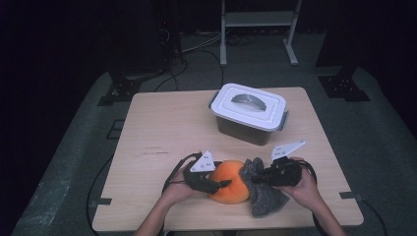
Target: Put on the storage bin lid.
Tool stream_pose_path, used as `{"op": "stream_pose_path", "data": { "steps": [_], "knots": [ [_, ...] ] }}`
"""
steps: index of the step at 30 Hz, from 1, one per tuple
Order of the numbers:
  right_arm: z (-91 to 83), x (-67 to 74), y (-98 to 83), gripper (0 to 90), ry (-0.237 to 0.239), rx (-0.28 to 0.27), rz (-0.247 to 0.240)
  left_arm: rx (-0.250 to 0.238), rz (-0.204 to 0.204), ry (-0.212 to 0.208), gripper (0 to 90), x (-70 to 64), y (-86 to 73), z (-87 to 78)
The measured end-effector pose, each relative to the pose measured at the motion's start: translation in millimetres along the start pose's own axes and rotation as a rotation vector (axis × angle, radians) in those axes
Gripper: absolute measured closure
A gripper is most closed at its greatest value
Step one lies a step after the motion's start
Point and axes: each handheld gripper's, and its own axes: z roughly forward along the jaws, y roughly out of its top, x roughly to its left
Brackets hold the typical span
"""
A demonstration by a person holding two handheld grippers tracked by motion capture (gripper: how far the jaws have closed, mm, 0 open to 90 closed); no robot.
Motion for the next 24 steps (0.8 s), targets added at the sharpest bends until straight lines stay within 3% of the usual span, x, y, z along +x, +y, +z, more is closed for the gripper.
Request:
{"op": "stream_pose_path", "data": {
  "steps": [2,5,8,12,13,16,24],
  "knots": [
    [-5.2,-0.2,4.5,76.9,-0.032,-0.018,-0.007,-0.022,0.041,0.039,39.2,-2.4,2.1,1.1],
    [-8.3,-1.2,11.2,76.9,-0.035,-0.059,-0.011,-0.019,0.048,0.016,36.9,-4.7,1.4,5.0],
    [-1.4,-0.5,13.2,76.9,-0.032,-0.046,-0.014,0.005,0.002,-0.018,25.1,-1.5,3.1,2.7],
    [6.9,6.6,11.0,76.6,0.001,-0.024,-0.046,-0.021,-0.051,-0.041,12.7,2.9,6.1,-0.8],
    [7.7,9.6,11.3,76.5,0.002,-0.02,-0.061,-0.014,-0.055,-0.041,13.2,3.6,6.6,-0.6],
    [7.6,13.2,11.0,76.3,-0.013,-0.014,-0.078,0.009,-0.032,-0.043,27.1,3.3,2.7,-1.7],
    [4.9,-7.9,-8.5,76.1,-0.017,0.018,0.005,0.007,-0.086,-0.058,29.4,9.7,-6.7,-8.5]
  ]
}}
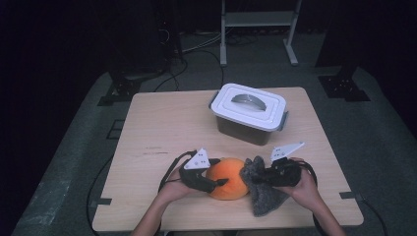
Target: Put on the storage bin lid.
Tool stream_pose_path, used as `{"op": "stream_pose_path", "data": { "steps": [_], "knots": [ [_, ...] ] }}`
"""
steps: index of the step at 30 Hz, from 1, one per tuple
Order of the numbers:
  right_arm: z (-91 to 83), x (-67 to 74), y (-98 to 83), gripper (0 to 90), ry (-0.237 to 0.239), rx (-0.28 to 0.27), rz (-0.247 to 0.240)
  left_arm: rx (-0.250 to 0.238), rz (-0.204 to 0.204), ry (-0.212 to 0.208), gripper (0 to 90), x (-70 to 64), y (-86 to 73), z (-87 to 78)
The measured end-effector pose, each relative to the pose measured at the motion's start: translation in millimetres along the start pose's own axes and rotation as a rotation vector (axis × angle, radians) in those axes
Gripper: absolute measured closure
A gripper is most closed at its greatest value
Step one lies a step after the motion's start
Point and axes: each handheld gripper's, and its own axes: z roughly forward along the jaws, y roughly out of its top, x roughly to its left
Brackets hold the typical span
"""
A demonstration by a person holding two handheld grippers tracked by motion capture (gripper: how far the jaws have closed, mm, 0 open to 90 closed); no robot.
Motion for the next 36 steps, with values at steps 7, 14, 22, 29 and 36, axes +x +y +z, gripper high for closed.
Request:
{"op": "stream_pose_path", "data": {
  "steps": [7,14,22,29,36],
  "knots": [
    [-9.5,1.4,8.2,76.1,0.015,-0.083,0.02,0.005,0.03,-0.007,29.3,-4.2,1.2,-1.8],
    [4.4,14.7,14.0,76.0,0.035,-0.044,-0.048,0.03,0.035,-0.027,15.0,-5.4,9.7,-5.2],
    [7.4,20.4,9.4,75.8,0.088,-0.001,-0.097,0.087,-0.055,-0.078,3.6,3.0,6.0,3.8],
    [0.5,14.9,11.6,76.5,0.079,-0.021,-0.05,0.049,0.003,-0.038,30.2,-1.2,4.6,-0.2],
    [-7.1,14.1,20.1,76.8,0.046,-0.107,-0.034,0.02,0.04,-0.014,31.6,-3.3,5.6,0.7]
  ]
}}
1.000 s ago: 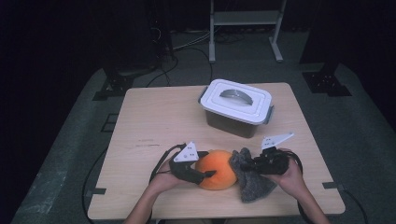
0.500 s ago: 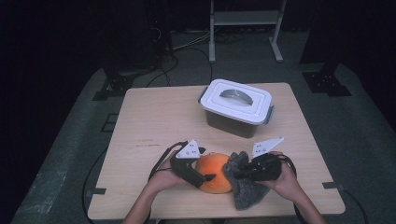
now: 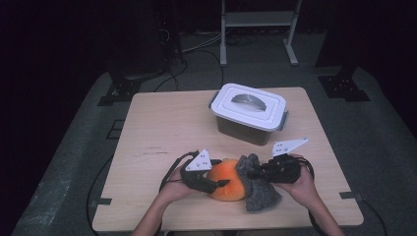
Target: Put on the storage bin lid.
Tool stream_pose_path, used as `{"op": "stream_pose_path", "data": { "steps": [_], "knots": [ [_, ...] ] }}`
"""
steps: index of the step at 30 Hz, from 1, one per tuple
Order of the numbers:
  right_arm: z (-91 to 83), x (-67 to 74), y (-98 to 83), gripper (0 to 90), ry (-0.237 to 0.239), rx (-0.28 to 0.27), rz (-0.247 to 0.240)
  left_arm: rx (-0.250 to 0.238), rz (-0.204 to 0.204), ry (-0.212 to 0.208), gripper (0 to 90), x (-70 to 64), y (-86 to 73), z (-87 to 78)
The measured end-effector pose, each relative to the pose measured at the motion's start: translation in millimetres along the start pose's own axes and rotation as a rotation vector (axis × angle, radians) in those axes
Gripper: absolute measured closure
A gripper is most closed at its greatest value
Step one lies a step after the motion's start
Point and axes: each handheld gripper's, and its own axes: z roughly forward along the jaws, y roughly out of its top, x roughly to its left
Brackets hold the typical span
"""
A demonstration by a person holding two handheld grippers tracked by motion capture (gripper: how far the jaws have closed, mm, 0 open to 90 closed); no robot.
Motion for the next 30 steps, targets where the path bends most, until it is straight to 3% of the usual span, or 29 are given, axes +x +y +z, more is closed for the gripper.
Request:
{"op": "stream_pose_path", "data": {
  "steps": [4,8,10,12,15,18,26,29,30],
  "knots": [
    [7.7,1.3,-3.8,76.4,-0.039,0.037,-0.013,0.006,-0.118,0.001,28.3,10.5,-7.4,-0.8],
    [10.7,-3.3,-11.3,76.2,-0.086,0.091,-0.011,-0.001,-0.179,0.008,28.8,16.5,-11.5,-1.7],
    [9.2,-7.4,-14.9,76.2,-0.084,0.093,0.014,-0.003,-0.197,0.013,28.8,16.9,-11.0,-0.2],
    [6.8,-5.0,-12.1,76.3,-0.088,0.079,0.006,-0.002,-0.205,0.024,28.7,16.2,-9.7,1.3],
    [6.6,8.4,-1.2,76.2,-0.047,0.025,-0.028,-0.007,-0.199,0.036,28.5,12.4,-6.5,5.2],
    [14.6,17.1,3.9,76.2,-0.056,0.041,-0.066,0.001,-0.184,0.031,25.1,10.9,-3.4,5.4],
    [11.7,-3.3,-9.8,76.5,-0.091,0.064,0.001,-0.028,-0.168,-0.045,10.3,16.1,-2.5,-6.9],
    [9.3,-9.9,-13.1,76.5,-0.103,0.067,0.025,-0.033,-0.171,-0.067,10.3,19.9,-4.3,-13.8],
    [9.6,-10.7,-13.5,76.5,-0.104,0.07,0.031,-0.035,-0.176,-0.068,13.9,20.9,-5.7,-15.6]
  ]
}}
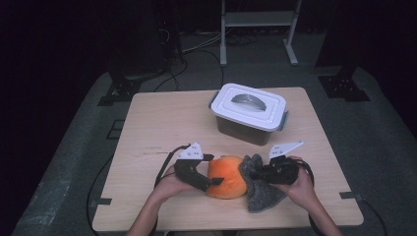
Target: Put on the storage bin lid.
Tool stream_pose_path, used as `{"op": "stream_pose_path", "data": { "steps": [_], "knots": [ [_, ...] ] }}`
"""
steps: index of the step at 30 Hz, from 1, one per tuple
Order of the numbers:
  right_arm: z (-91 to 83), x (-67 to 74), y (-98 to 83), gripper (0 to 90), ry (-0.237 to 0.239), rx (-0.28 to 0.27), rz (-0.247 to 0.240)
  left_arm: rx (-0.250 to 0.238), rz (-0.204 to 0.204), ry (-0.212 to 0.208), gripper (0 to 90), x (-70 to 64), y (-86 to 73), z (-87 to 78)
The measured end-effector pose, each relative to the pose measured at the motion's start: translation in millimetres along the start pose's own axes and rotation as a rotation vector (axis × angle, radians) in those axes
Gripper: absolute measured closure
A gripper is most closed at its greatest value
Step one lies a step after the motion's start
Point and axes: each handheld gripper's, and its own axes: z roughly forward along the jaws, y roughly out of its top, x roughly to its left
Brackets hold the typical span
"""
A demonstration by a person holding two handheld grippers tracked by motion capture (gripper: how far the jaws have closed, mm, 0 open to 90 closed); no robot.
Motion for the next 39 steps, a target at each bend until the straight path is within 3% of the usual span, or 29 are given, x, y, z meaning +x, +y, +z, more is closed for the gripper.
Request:
{"op": "stream_pose_path", "data": {
  "steps": [4,6,8,11,14,16,17,20,21,23,27,30,33,37,39],
  "knots": [
    [0.5,-2.4,-0.4,76.5,-0.012,0.009,0.002,0.0,0.024,0.017,34.9,0.0,-4.8,-2.2],
    [-2.0,-1.6,0.4,76.5,-0.018,0.009,0.001,-0.006,0.032,0.025,39.2,-1.6,-3.8,-0.5],
    [-10.8,4.7,6.1,76.7,-0.035,-0.014,-0.027,-0.016,0.032,0.035,40.2,-3.9,-1.1,1.8],
    [-21.1,16.3,16.6,76.7,-0.011,-0.07,-0.055,-0.031,0.042,0.044,40.3,-9.0,4.8,7.4],
    [-18.6,27.9,28.2,76.6,0.007,-0.086,-0.099,-0.041,0.059,0.052,38.4,-14.1,10.5,11.8],
    [-10.5,27.8,29.8,76.4,-0.008,-0.056,-0.114,-0.037,0.076,0.068,32.6,-16.0,12.9,11.0],
    [-6.0,24.4,28.5,76.4,0.001,-0.051,-0.1,-0.034,0.078,0.073,27.3,-15.9,13.4,9.8],
    [-4.8,13.6,23.8,76.5,0.004,-0.06,-0.062,-0.046,0.074,0.058,24.7,-13.8,12.5,4.1],
    [-6.1,10.5,22.3,76.5,0.004,-0.063,-0.053,-0.041,0.074,0.053,26.1,-13.6,12.0,3.8],
    [-9.1,6.1,19.4,76.5,-0.007,-0.064,-0.036,-0.031,0.089,0.034,38.0,-14.1,9.6,6.7],
    [-13.6,0.6,13.0,76.3,-0.029,-0.045,-0.02,-0.034,0.096,0.038,47.2,-16.8,11.0,13.0],
    [-23.8,4.3,15.2,76.3,-0.062,-0.039,-0.028,-0.046,0.088,0.046,48.5,-19.8,14.7,16.1],
    [-33.5,14.2,24.3,76.5,-0.037,-0.077,-0.046,-0.063,0.084,0.047,48.3,-21.2,19.4,21.0],
    [-27.5,28.8,36.6,76.4,-0.014,-0.075,-0.095,-0.074,0.09,0.066,47.4,-25.5,25.8,27.8],
    [-23.3,28.6,36.5,76.4,-0.016,-0.071,-0.093,-0.069,0.087,0.069,47.5,-24.5,24.1,27.6]
  ]
}}
